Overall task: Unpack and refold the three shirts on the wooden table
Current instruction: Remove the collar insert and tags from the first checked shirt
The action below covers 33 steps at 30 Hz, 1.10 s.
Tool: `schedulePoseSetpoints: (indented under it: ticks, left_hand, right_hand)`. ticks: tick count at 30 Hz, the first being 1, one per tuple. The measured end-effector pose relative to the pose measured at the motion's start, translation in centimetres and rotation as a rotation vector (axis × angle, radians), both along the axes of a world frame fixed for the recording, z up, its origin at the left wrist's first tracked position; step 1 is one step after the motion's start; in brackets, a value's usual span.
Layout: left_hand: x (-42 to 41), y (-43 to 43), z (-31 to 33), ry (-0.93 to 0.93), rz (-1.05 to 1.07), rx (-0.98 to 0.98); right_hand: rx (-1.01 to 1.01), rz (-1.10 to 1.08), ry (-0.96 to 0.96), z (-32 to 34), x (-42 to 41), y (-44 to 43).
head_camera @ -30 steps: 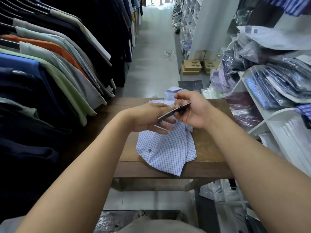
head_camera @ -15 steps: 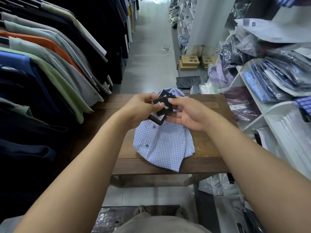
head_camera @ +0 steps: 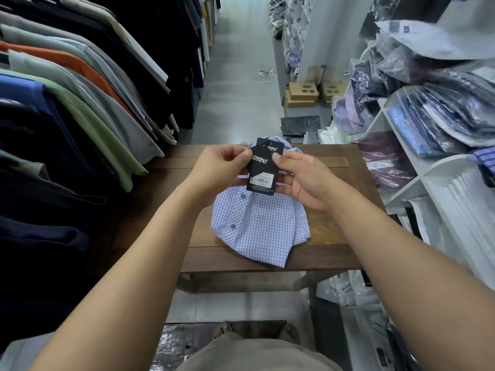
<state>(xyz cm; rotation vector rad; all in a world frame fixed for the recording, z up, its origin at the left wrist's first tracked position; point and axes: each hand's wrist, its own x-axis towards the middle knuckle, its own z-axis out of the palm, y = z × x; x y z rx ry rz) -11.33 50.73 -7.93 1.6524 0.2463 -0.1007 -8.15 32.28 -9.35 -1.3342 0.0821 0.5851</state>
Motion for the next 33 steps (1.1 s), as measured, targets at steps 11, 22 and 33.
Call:
schedulePoseSetpoints:
  ticks: [11,22,33]
  left_hand:
    - [0.1,0.1,0.5,-0.024,0.094,-0.039]
    - [0.1,0.5,0.2,-0.072,0.251,0.233]
    - [-2.0,-0.4,1.0,-0.007,-0.234,0.013]
  right_hand:
    - [-0.177,-0.070,-0.136,1.0,-0.5,0.4]
    - [-0.094,-0.019,-0.040,1.1,-0.8,0.4]
    - [0.007,-0.074,-0.037,1.6,-1.5,0.5]
